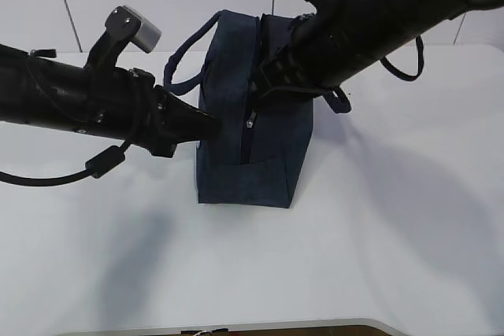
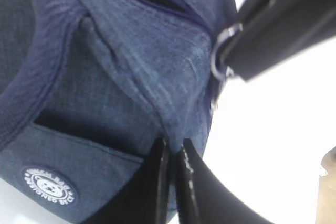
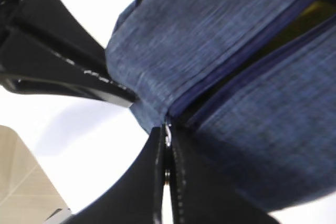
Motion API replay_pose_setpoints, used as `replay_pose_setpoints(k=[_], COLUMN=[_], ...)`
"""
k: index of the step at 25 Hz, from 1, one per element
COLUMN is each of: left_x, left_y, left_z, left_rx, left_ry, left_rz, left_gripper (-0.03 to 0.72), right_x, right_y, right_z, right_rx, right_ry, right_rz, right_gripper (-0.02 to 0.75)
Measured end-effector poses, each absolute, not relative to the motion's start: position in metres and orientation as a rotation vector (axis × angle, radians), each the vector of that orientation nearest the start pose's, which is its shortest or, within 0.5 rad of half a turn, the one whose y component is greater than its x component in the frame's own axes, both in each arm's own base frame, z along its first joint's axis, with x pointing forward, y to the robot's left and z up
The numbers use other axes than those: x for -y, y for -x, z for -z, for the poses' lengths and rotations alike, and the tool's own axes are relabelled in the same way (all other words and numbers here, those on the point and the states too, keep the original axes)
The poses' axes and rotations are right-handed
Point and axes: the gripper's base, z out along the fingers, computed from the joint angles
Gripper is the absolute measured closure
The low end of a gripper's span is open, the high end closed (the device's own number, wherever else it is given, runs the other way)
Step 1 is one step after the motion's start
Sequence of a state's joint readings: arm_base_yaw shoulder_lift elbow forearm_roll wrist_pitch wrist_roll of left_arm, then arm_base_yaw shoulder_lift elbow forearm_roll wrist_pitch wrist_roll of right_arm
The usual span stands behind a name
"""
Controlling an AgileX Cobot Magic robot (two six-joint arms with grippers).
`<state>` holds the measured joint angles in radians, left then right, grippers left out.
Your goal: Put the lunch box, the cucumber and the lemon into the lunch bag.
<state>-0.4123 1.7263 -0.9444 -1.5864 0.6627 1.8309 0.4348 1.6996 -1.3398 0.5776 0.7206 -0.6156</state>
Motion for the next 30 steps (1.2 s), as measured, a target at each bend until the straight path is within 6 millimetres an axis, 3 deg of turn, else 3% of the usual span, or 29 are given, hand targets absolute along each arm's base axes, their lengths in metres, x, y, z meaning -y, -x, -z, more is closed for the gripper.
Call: replay_pose_setpoints(k=[9,16,24,30], left_x=[0.189,0.189,0.189,0.189], left_y=[-0.293,-0.293,-0.293,-0.293], left_z=[-0.207,-0.207,-0.207,-0.207], left_rx=[-1.951,-1.952,-1.953,-1.953], left_ry=[-1.037,-1.037,-1.036,-1.036], left_rz=[0.837,0.835,0.832,0.832], left_gripper=[0.704,0.704,0.704,0.704], right_x=[-0.19,-0.193,-0.168,-0.163], right_y=[-0.335,-0.348,-0.365,-0.371], right_z=[-0.312,-0.311,-0.31,-0.319], right_rx=[-2.253,-2.288,-2.36,-2.339], right_ry=[0.851,0.777,0.543,0.486], right_rz=[-0.546,-0.556,-0.591,-0.627], right_gripper=[0.733,0.733,0.733,0.733])
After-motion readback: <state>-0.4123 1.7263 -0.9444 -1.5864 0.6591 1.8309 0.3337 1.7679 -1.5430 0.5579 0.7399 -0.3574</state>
